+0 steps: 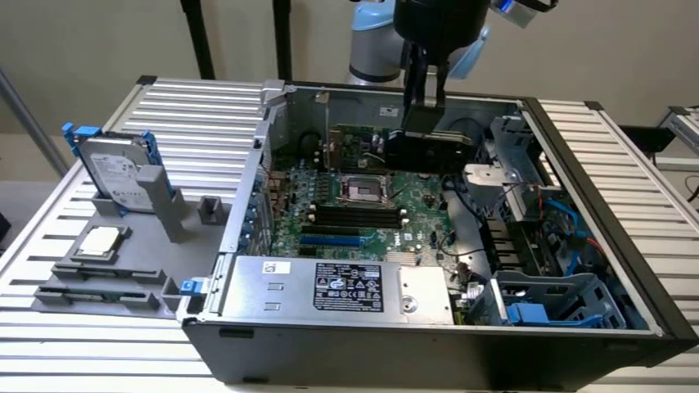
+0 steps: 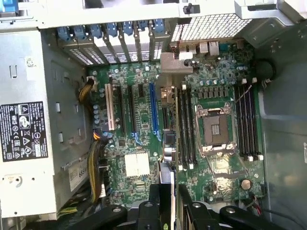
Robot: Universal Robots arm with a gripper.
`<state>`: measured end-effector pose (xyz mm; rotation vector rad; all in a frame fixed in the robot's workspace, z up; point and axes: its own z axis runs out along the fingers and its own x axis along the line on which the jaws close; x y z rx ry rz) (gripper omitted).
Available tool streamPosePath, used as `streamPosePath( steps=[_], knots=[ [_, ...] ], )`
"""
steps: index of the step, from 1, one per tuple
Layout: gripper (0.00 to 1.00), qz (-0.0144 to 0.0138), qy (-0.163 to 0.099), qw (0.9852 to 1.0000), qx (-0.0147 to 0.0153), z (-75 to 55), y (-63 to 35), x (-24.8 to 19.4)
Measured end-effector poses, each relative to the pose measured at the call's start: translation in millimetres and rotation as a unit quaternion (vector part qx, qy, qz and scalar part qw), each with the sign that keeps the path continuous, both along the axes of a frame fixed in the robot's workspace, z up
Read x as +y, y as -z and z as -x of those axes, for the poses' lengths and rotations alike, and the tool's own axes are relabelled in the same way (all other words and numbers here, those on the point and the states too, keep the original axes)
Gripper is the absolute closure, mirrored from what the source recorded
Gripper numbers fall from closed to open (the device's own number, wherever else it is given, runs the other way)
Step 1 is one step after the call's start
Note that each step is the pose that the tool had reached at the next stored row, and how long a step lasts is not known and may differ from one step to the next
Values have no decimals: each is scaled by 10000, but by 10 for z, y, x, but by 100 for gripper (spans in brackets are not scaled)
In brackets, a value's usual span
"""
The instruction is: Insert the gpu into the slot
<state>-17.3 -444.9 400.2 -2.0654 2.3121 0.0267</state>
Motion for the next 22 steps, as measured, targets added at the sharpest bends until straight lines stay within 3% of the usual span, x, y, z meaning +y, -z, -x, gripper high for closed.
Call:
streamPosePath(
  steps=[22],
  knots=[
    [74, 0, -303, 9995, 6, 411, 369, -20]
  ],
)
